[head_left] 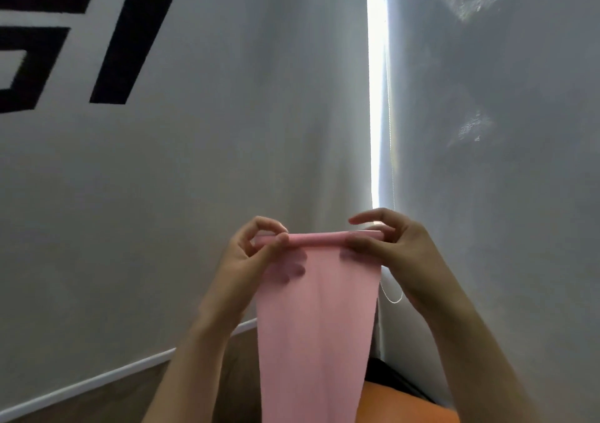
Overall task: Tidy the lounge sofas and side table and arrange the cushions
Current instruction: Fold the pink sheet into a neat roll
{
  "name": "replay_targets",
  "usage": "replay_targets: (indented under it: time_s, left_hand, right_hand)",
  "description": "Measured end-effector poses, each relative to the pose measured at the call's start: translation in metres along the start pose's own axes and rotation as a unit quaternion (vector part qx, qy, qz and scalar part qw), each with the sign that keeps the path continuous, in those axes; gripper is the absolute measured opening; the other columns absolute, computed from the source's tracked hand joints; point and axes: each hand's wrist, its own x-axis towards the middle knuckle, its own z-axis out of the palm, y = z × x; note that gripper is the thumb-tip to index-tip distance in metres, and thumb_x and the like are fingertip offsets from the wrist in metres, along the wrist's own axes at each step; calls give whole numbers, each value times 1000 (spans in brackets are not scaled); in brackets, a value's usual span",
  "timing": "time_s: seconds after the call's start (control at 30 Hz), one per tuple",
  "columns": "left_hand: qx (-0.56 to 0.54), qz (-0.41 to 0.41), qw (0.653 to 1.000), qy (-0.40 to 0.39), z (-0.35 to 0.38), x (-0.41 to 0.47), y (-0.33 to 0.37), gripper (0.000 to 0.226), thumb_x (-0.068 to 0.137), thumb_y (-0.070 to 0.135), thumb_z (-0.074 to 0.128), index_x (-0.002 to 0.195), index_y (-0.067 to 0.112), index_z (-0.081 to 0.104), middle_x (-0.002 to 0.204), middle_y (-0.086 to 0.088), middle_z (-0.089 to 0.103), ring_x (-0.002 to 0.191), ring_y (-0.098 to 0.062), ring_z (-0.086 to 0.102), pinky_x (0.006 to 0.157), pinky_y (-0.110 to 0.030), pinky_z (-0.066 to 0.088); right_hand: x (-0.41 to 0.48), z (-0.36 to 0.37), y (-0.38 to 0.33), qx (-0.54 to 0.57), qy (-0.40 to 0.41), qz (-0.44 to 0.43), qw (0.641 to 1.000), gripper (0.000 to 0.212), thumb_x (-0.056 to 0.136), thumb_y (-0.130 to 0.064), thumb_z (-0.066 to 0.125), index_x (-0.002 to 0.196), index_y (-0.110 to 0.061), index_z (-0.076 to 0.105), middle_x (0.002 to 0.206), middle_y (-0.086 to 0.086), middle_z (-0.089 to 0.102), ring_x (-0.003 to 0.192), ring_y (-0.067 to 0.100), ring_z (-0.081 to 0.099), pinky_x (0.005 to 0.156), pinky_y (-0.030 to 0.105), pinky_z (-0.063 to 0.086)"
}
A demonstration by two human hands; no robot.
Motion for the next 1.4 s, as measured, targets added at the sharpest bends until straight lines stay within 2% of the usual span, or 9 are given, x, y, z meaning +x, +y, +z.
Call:
replay_targets:
  time_s: [0.13,0.33,0.57,0.77,0.87,1.0,1.13,1.3,1.4]
  left_hand:
    - [-2,-31,999,-25,-2,0,-8,33,74,22,68,106,18,60,81,-14,73,63,-20,70,55,-24,54]
    - [-22,-28,998,-54,-2,1,-14,22,77,12,66,97,5,65,84,-11,73,69,-19,71,61,-22,56]
    - [-17,-39,997,-66,-10,-1,-22,11,82,19,73,88,19,65,78,-11,62,62,-18,61,51,-25,52]
    - [-30,-55,997,-55,-13,-6,-24,15,73,16,80,82,21,68,76,-6,63,63,-15,61,53,-25,52]
    - [-17,-63,997,-41,-13,-7,-25,16,66,31,79,76,24,68,74,-8,63,59,-18,62,50,-25,50]
    - [-19,-65,997,-40,-11,-8,-27,14,76,23,78,79,21,64,73,-12,63,55,-18,61,47,-23,48]
    - [-14,-59,997,-36,-9,-11,-28,8,77,26,67,82,25,62,77,-11,62,59,-19,59,48,-25,47]
    - [-22,-55,998,-21,-3,-12,-31,12,79,27,75,76,29,63,77,-5,58,65,-16,56,52,-27,46]
    - [-27,-54,998,-14,-2,-12,-31,7,75,31,70,75,30,63,76,-1,56,70,-17,53,58,-31,45]
  right_hand:
    - [-1,-5,7,-19,6,14,1000,24,72,-9,80,93,-19,74,83,0,74,81,11,69,75,23,53]
    - [-2,-8,14,-9,1,13,1000,25,77,1,74,87,-22,76,84,1,75,85,12,69,77,20,52]
    - [-8,-1,18,42,-34,10,998,10,79,-15,70,87,-22,71,73,13,70,68,29,70,65,34,59]
    - [-12,-1,21,32,-44,19,998,20,81,2,70,82,-18,72,67,5,68,60,15,65,53,17,49]
    - [-13,1,22,41,-23,27,999,7,81,-4,70,77,-10,69,55,-2,61,45,4,54,43,8,36]
    - [-17,3,20,35,-5,37,999,4,79,-12,73,82,-14,71,63,4,68,52,10,62,45,10,38]
    - [-22,7,19,60,49,54,996,42,67,-25,78,102,-18,55,81,13,74,69,28,73,57,24,52]
    - [-27,15,23,60,143,28,988,40,77,-16,77,85,-18,38,75,14,74,67,28,73,47,18,44]
    - [-29,17,23,63,142,13,988,37,79,-18,76,82,-15,39,73,13,74,69,29,73,56,26,48]
